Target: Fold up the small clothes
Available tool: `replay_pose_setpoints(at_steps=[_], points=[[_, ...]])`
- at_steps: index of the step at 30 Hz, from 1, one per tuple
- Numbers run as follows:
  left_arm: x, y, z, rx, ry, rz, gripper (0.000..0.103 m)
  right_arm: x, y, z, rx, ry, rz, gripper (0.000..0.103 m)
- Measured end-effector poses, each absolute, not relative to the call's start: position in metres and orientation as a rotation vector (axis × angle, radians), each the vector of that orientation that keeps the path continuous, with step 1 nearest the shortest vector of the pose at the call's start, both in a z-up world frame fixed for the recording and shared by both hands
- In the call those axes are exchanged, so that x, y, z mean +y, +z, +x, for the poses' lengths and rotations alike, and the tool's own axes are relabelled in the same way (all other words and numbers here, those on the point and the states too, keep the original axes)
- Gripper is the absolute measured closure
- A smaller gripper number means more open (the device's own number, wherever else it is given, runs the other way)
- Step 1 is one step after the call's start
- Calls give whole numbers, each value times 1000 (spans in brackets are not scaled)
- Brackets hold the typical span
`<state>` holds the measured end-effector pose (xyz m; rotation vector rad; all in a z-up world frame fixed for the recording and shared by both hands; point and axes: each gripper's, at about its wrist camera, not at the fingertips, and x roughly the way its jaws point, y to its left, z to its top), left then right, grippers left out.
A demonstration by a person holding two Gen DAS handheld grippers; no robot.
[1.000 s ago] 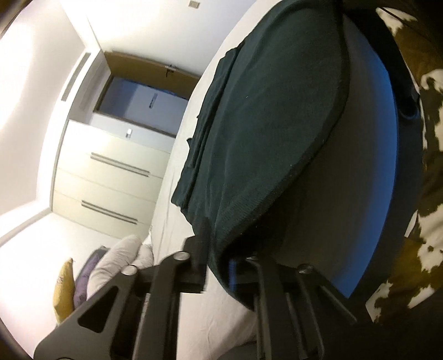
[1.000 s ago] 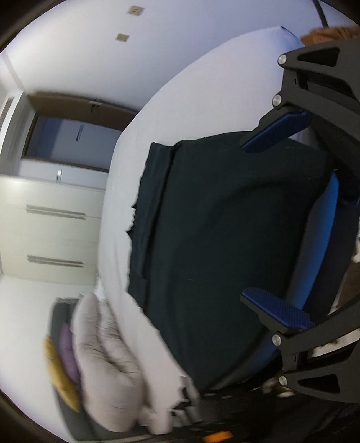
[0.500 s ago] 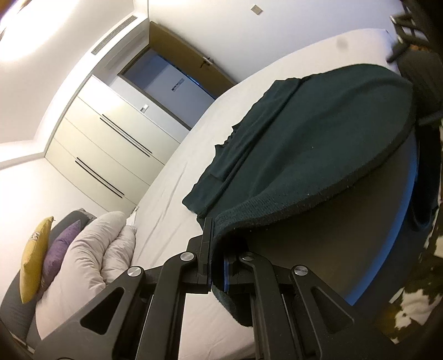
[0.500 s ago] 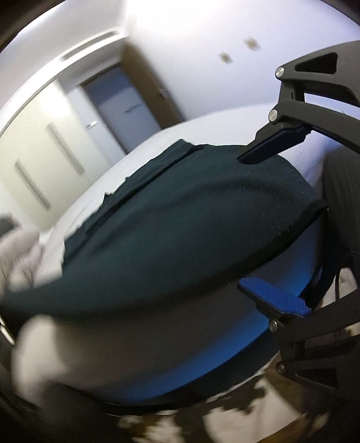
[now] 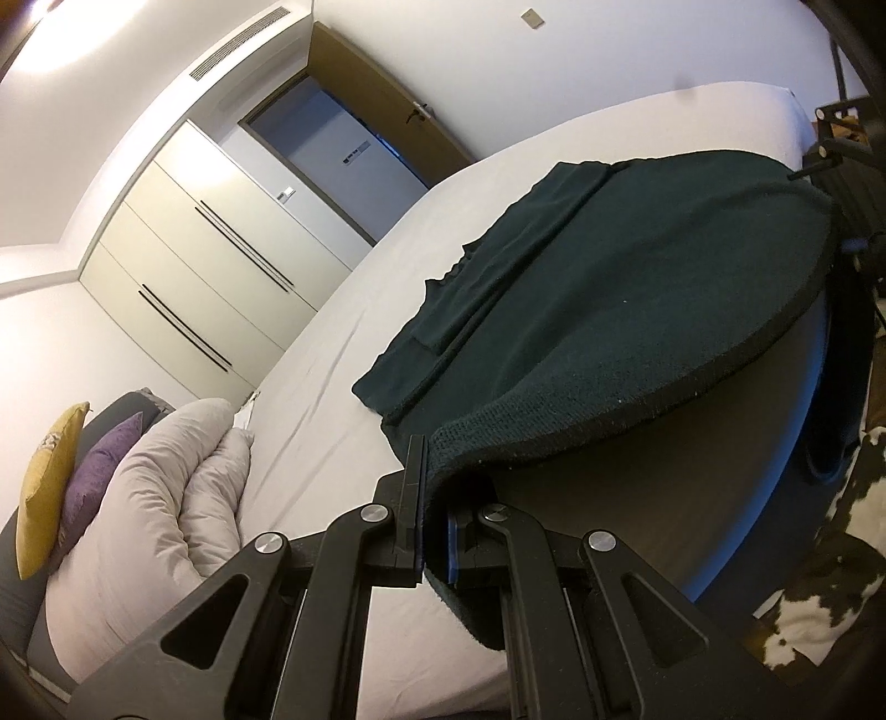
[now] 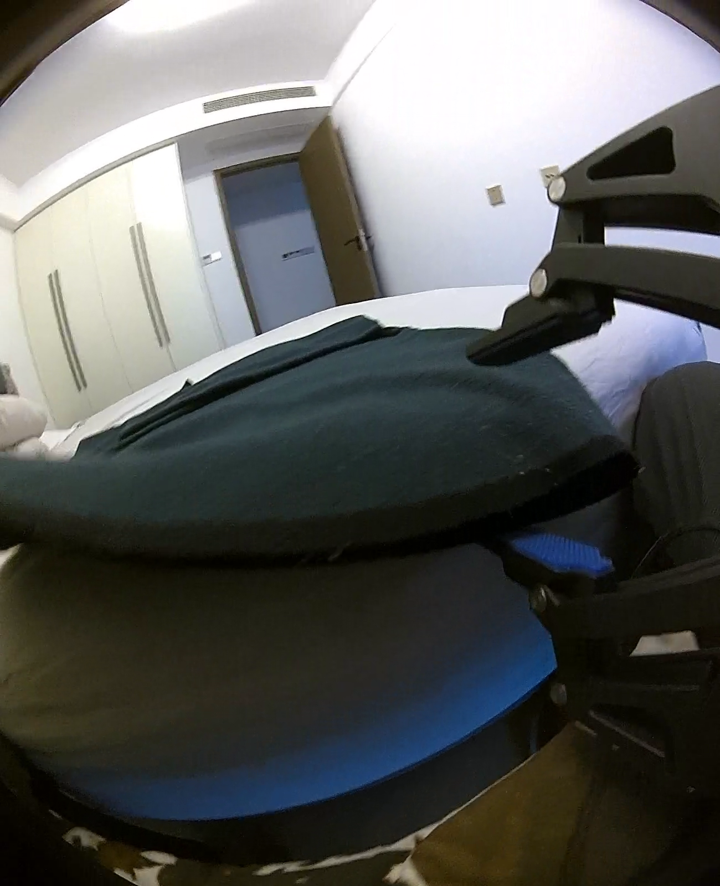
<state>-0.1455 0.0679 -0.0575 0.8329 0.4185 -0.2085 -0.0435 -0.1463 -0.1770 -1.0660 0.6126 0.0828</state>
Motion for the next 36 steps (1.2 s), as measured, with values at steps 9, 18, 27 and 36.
replay_pose_setpoints(at_steps=[9,18,27,36], points=[[73,-83,-154,447,-211,865,99,-181,-150,-42,589,40,-957,90],[76,-105,-161,455,-186,911,99,-199,-124,-28,559,33,-871,97],[83,-77,-135,399,-127,838,99,-212,-82,20,523,13,-752,97],[88,-39,-55,384,-63,707,99,-222,-54,108,511,61,-690,97]])
